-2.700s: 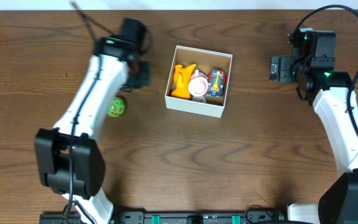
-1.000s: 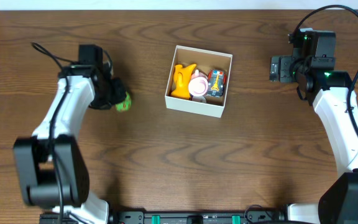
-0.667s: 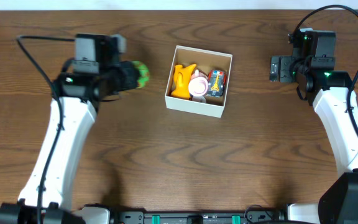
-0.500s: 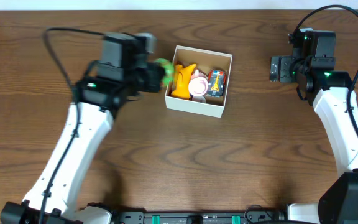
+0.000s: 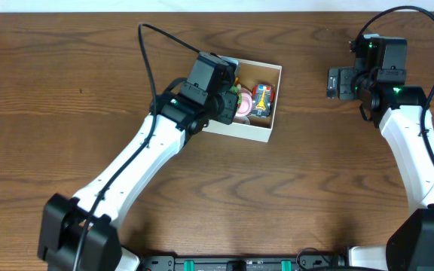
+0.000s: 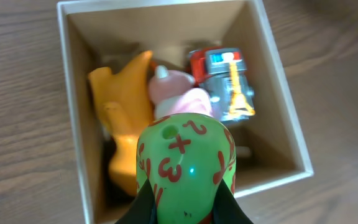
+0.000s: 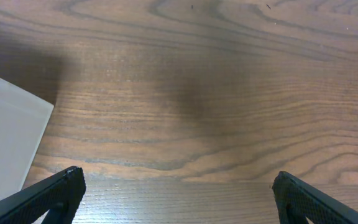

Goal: Pack container
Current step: 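Lift the green ball and carry it over the box with the left gripper, then lower the green ball into the box front with the left gripper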

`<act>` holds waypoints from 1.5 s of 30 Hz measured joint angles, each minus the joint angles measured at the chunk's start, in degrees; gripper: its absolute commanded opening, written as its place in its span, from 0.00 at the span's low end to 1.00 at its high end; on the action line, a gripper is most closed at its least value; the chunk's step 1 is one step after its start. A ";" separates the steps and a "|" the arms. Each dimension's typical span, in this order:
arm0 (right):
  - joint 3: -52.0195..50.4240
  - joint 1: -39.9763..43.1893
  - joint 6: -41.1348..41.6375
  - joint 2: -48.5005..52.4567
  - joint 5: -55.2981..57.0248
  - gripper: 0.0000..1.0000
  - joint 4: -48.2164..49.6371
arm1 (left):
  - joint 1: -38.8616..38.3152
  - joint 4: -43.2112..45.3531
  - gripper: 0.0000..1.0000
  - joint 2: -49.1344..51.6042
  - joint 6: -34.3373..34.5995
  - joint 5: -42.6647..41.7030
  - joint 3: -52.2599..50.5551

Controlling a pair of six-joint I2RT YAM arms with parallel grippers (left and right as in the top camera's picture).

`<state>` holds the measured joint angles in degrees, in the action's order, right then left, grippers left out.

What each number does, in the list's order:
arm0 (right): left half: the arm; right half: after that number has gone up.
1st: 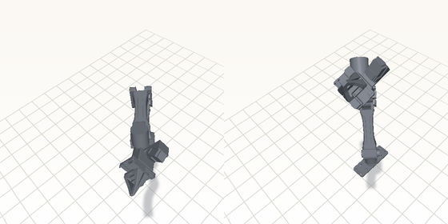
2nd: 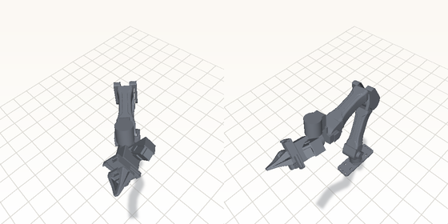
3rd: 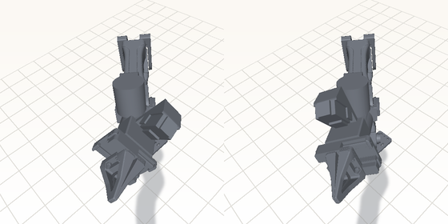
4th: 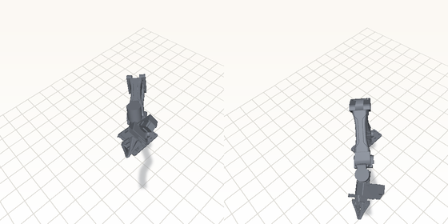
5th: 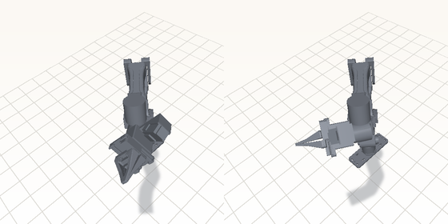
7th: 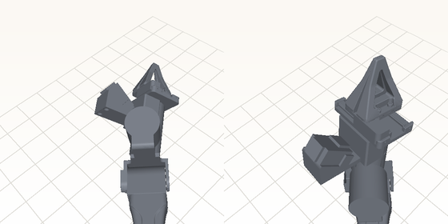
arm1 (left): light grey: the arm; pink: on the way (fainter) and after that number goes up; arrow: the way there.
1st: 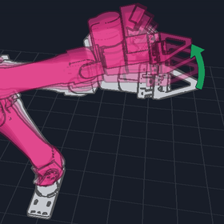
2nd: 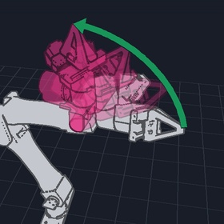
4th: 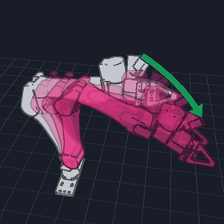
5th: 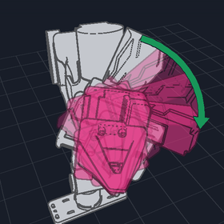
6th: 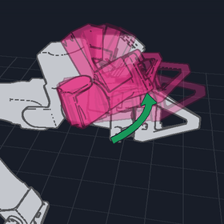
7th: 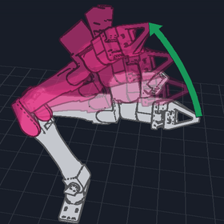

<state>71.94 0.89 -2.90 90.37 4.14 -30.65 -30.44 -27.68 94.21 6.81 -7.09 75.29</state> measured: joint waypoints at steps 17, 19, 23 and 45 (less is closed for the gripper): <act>0.00 0.00 0.00 0.00 0.00 0.99 0.00 | 0.00 2.58 0.41 4.44 -2.40 5.86 0.02; 0.00 0.00 0.00 0.00 0.00 0.99 0.00 | 0.00 2.29 0.46 4.44 -2.64 5.97 0.00; 0.00 0.00 0.00 0.00 0.00 0.99 0.00 | 0.00 1.14 0.58 4.44 -2.47 6.03 0.02; 0.00 0.00 0.00 0.00 0.02 0.99 0.00 | 0.00 0.94 0.47 4.44 -4.04 6.05 0.00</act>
<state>71.94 0.89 -2.90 90.37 4.16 -30.65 -30.44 -26.74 98.65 2.76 -1.04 75.29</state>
